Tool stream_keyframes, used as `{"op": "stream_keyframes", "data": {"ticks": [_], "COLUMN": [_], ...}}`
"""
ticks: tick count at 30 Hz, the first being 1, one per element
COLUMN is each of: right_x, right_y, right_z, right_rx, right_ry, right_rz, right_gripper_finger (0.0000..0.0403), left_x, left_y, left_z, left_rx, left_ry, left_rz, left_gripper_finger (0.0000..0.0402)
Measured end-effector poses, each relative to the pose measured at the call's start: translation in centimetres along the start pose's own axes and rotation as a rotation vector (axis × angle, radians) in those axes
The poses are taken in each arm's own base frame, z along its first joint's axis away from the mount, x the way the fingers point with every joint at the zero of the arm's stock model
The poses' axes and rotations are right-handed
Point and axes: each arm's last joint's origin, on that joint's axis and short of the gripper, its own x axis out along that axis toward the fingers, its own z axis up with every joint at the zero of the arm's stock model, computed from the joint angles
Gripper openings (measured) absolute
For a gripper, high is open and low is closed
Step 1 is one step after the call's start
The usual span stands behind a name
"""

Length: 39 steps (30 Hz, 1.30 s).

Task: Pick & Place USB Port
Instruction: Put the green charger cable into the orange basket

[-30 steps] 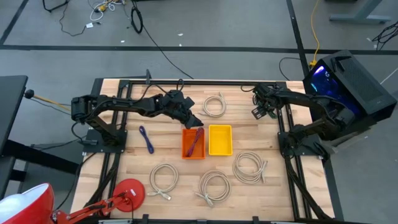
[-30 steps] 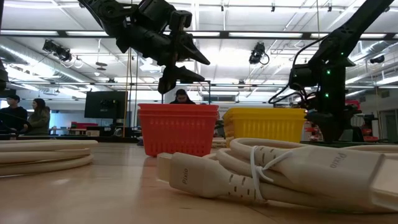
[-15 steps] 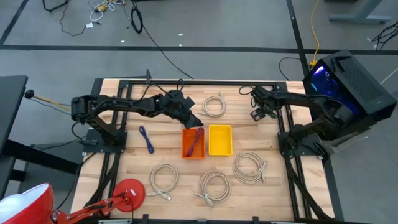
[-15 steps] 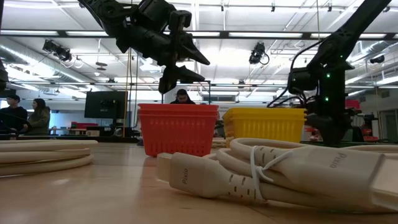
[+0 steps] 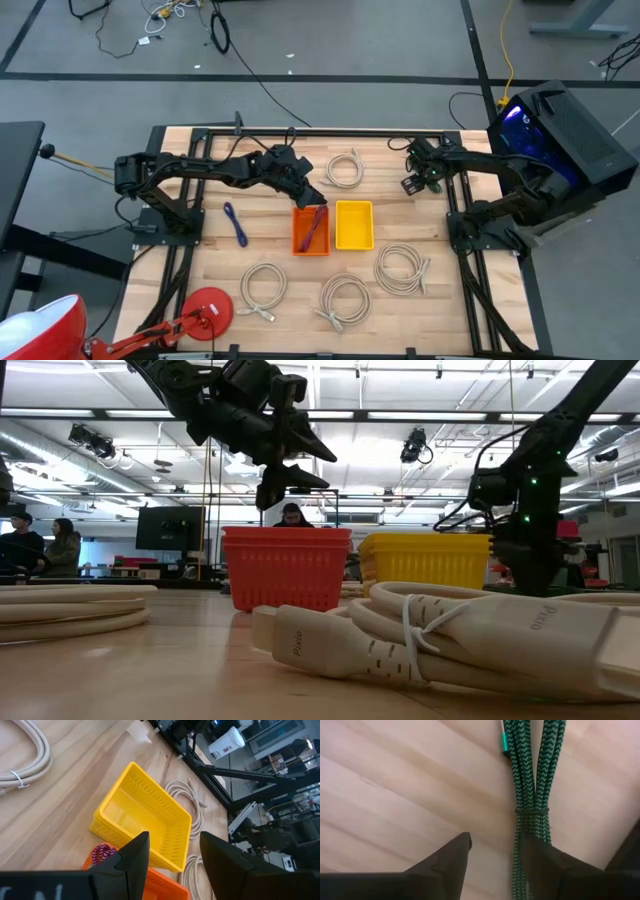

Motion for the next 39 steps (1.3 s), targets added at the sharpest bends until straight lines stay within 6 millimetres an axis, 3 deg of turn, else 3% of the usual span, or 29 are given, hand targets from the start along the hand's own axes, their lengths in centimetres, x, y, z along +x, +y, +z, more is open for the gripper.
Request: {"op": "stream_keyframes", "data": {"ticks": [3,8,12,16,19,34,37,39], "right_x": [-0.3,-2.9,-2.1,-1.3,-1.2,-1.2,-1.2,-1.2], "right_y": [0.4,0.7,0.6,0.9,0.9,1.1,1.0,0.7], "right_z": [-0.3,1.2,0.8,0.3,0.3,0.5,0.3,0.1], "right_rx": [-0.041,-0.082,-0.114,-0.096,-0.084,-0.077,-0.079,-0.086], "right_ry": [-0.026,-0.117,-0.05,-0.048,-0.059,-0.079,-0.063,-0.041], "right_rz": [-0.003,0.111,0.145,0.144,0.181,0.219,0.175,0.123], "right_gripper_finger": [0.016,0.0118,0.002,0.0006,0.0013,0.013,0.0128,0.0096], "left_x": [0.0,-0.1,-0.1,-0.1,-0.1,-0.1,-0.1,-0.1], "left_y": [0.0,0.2,0.2,0.2,0.2,0.1,0.1,0.2], "left_z": [0.0,0.1,0.2,0.2,0.1,0.1,0.1,0.1], "left_rx": [0.006,0.002,0.001,-0.001,-0.001,-0.012,-0.011,-0.011], "left_ry": [0.0,-0.005,-0.007,-0.006,-0.005,-0.001,-0.003,-0.005], "left_rz": [0.0,0.005,0.005,0.005,0.004,-0.002,0.001,0.003], "left_gripper_finger": [0.0181,0.0181,0.0181,0.0181,0.0181,0.0181,0.0181,0.0181]}}
